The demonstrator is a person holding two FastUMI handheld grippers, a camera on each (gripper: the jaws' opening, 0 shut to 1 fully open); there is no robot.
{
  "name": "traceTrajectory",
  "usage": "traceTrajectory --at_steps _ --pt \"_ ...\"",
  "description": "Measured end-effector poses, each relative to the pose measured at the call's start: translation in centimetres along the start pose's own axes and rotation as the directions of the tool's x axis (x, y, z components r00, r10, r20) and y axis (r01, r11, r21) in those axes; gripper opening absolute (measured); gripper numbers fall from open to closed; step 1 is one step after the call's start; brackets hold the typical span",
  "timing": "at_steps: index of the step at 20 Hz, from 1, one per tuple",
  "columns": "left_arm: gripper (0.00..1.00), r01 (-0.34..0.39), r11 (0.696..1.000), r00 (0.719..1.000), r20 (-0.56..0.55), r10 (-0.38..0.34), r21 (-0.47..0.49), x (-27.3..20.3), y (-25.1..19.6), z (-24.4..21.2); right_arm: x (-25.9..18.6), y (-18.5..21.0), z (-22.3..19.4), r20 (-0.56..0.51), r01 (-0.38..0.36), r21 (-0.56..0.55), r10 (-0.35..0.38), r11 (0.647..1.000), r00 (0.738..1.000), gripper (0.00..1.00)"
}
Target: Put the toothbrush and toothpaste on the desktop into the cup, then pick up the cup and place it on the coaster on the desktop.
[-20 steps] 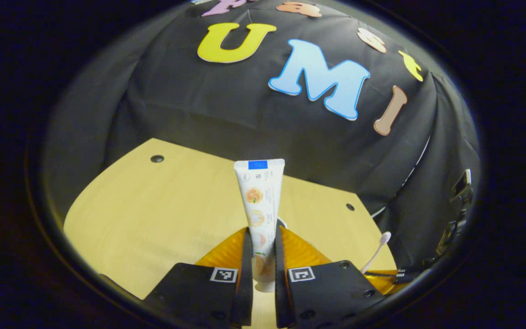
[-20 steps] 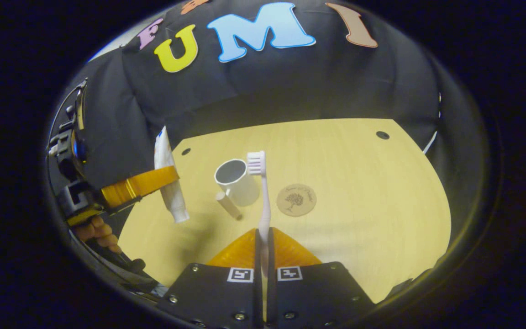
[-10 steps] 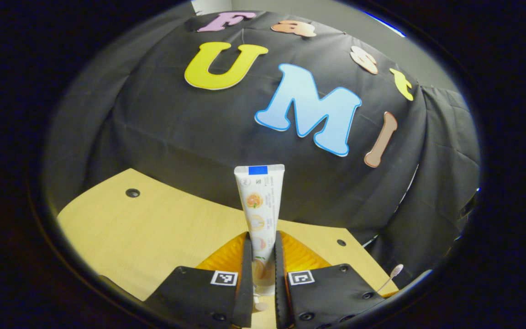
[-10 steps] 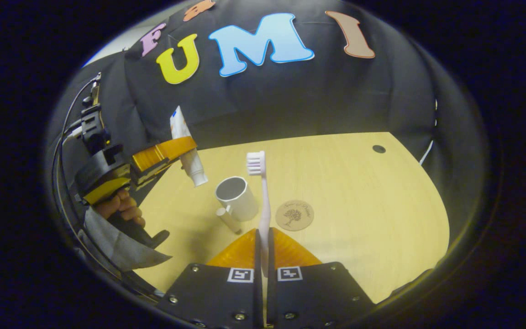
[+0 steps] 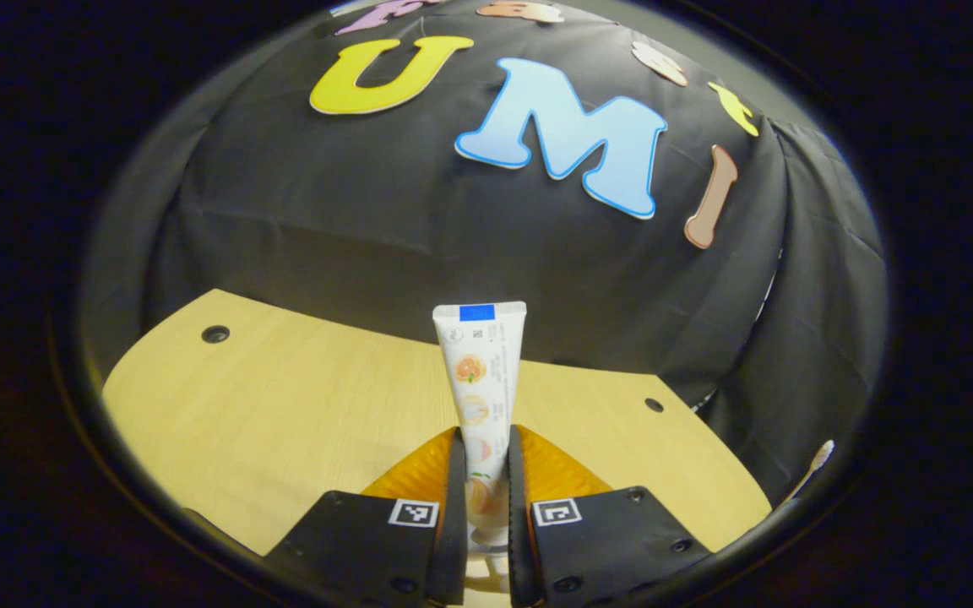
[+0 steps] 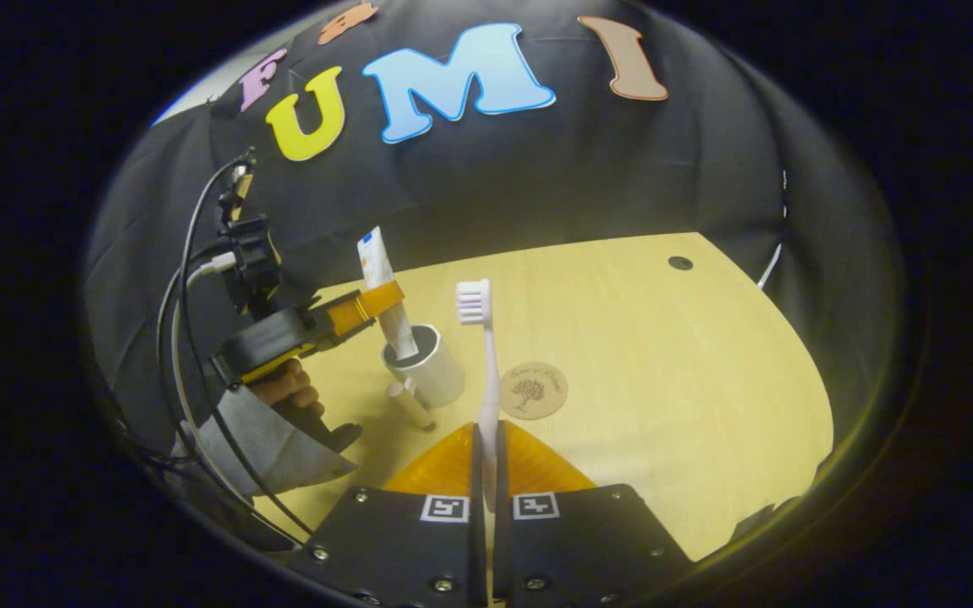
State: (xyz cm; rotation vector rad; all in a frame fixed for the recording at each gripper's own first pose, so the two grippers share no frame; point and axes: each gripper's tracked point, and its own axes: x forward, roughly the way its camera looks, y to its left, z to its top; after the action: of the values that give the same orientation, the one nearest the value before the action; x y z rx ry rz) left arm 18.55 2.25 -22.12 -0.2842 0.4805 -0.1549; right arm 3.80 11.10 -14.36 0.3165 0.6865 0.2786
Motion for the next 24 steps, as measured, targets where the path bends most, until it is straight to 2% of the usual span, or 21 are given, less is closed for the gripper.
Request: traceTrajectory --at_steps 4,8,11,12,13,14,15,19,20,21,22,23,24 --pt "0.30 -0.012 1.000 0.999 -0.039 0.012 0.023 -0.1 0.6 -1.8 0.0 0.1 0.2 0.003 -0.008 -0.001 0.008 1.000 1.000 0.05" --pt "0.36 0.011 1.000 0.994 -0.106 -0.011 -0.002 -0.9 0.3 -3.4 0.7 1.1 1.5 0.017 -0.034 -0.014 0.034 0.999 0.999 0.04" --pt "0.54 0.013 1.000 0.996 -0.090 -0.011 0.020 -1.6 -0.1 -2.9 1.2 1.7 2.7 0.033 -0.046 -0.030 0.047 0.999 0.998 0.05" --pt "0.54 0.020 1.000 0.996 -0.088 -0.018 0.024 -1.8 -0.2 -2.8 1.4 1.8 3.0 0.038 -0.049 -0.033 0.050 0.998 0.998 0.05" --pt "0.67 0.020 0.999 0.996 -0.083 -0.018 0.025 -2.2 -0.3 -2.6 1.5 2.0 3.4 0.043 -0.054 -0.035 0.055 0.998 0.998 0.05" --pt "0.63 0.023 0.999 0.997 -0.079 -0.021 0.022 -2.6 -0.3 -2.4 1.5 2.2 3.7 0.049 -0.059 -0.037 0.061 0.998 0.997 0.04" --pt "0.82 0.019 1.000 0.997 -0.076 -0.018 0.019 -3.0 -0.3 -2.3 1.7 2.4 4.3 0.057 -0.064 -0.040 0.066 0.997 0.996 0.04" --pt "0.82 0.006 1.000 0.997 -0.074 -0.006 -0.003 -5.2 0.3 -1.9 2.3 3.5 6.5 0.094 -0.091 -0.065 0.096 0.994 0.991 0.05" --pt "0.88 -0.001 1.000 0.997 -0.076 0.000 -0.006 -5.8 0.5 -1.8 2.6 3.9 7.0 0.104 -0.100 -0.073 0.108 0.992 0.989 0.05" --pt "0.82 -0.010 1.000 0.997 -0.081 0.010 -0.006 -6.3 0.7 -1.8 3.0 4.4 7.7 0.115 -0.109 -0.080 0.118 0.991 0.986 0.05" --pt "0.82 -0.025 1.000 0.996 -0.089 0.024 -0.005 -6.9 1.0 -2.0 3.2 4.9 8.4 0.128 -0.122 -0.086 0.132 0.989 0.983 0.05" --pt "0.88 -0.031 0.999 0.995 -0.098 0.030 -0.009 -7.5 1.2 -2.2 3.5 5.5 9.0 0.140 -0.139 -0.094 0.152 0.986 0.978 0.05" --pt "0.88 -0.039 0.999 0.993 -0.107 0.038 -0.014 -8.1 1.5 -2.4 3.8 6.2 9.7 0.155 -0.158 -0.102 0.173 0.982 0.973 0.05"
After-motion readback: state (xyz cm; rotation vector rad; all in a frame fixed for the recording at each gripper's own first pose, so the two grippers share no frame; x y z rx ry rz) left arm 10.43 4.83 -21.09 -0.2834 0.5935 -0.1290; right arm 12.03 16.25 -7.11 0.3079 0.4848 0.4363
